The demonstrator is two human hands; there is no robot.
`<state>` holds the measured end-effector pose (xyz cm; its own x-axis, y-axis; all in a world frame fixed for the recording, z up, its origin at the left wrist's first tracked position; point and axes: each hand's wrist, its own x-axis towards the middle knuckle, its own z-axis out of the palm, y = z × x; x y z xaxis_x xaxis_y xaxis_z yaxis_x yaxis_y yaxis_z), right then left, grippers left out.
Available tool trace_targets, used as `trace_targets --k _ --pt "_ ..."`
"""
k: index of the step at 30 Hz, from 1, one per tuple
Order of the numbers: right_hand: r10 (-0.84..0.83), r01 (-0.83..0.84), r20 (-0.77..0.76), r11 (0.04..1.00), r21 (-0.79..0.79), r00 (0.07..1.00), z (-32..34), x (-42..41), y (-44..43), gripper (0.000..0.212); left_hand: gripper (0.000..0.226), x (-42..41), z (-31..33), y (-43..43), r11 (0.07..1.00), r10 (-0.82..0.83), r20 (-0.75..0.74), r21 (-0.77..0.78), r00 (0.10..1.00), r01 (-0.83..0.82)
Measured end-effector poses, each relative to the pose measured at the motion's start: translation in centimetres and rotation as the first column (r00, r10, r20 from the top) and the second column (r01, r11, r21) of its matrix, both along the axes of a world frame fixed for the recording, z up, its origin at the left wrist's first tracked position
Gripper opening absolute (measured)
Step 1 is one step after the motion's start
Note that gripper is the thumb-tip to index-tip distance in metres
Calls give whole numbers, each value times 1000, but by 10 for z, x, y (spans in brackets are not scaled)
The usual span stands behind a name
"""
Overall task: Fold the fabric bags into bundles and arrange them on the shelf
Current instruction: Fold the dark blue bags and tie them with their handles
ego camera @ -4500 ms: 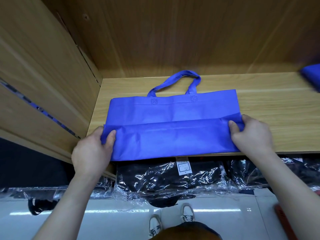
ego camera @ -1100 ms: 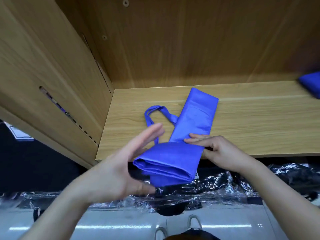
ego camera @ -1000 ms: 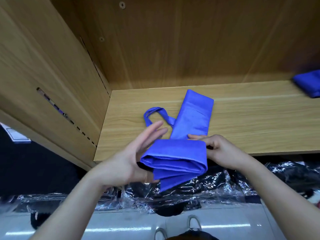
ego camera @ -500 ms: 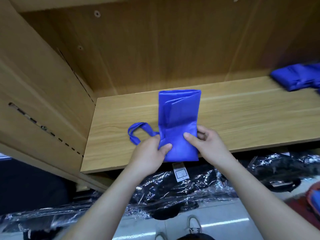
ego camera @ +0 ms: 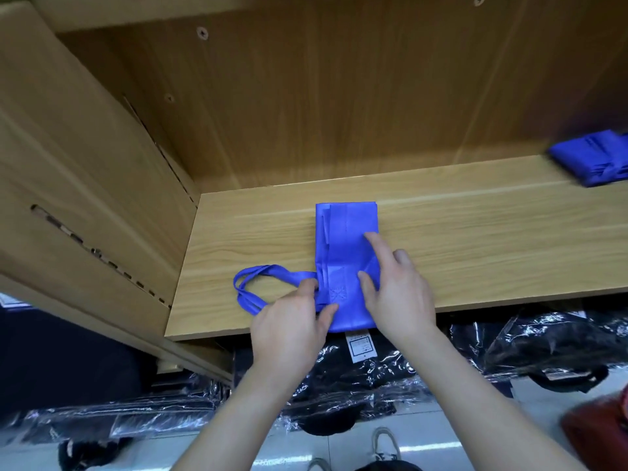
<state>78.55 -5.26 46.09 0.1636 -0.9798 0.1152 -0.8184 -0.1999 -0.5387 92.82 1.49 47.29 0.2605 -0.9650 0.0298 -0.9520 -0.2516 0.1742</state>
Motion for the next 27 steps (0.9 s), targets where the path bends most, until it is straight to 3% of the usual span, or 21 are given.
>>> trace_targets --k 6,8,11,13,17,20,22,24,26,27 --pt "24 -16 -144 998 54 989 -1 -4 -4 47 33 41 16 13 984 -171 165 -11 971 176" --pt "7 3 -162 998 61 987 -1 -10 -10 46 40 74 18 20 980 -198 22 -30 980 199" --pt "25 -11 -187 997 73 982 -4 -13 -14 47 52 102 27 29 963 -229 -409 37 884 267" --pt "45 -31 -202 997 72 978 -6 -11 -14 47 69 106 28 32 970 -219 -456 -9 863 241" --pt "72 -74 -257 997 1 964 -8 -9 -10 47 70 115 28 24 979 -192 -275 -122 942 163" --pt "99 -113 -232 993 -47 968 -10 -7 -2 46 43 116 29 19 974 -183 -182 -170 966 152" --pt "101 -110 -183 993 -41 978 -14 -4 0 47 17 101 32 19 891 -321 -98 -369 942 265" --pt "86 -91 -104 995 -46 991 -19 -3 1 49 17 70 33 20 770 -476 -28 -497 879 401" --pt "97 -99 -29 992 -73 995 -21 -2 1 56 18 37 22 20 720 -598 63 -394 799 570" --pt "119 -120 -21 990 -76 993 -22 0 1 60 34 22 12 18 752 -608 107 -239 787 614"
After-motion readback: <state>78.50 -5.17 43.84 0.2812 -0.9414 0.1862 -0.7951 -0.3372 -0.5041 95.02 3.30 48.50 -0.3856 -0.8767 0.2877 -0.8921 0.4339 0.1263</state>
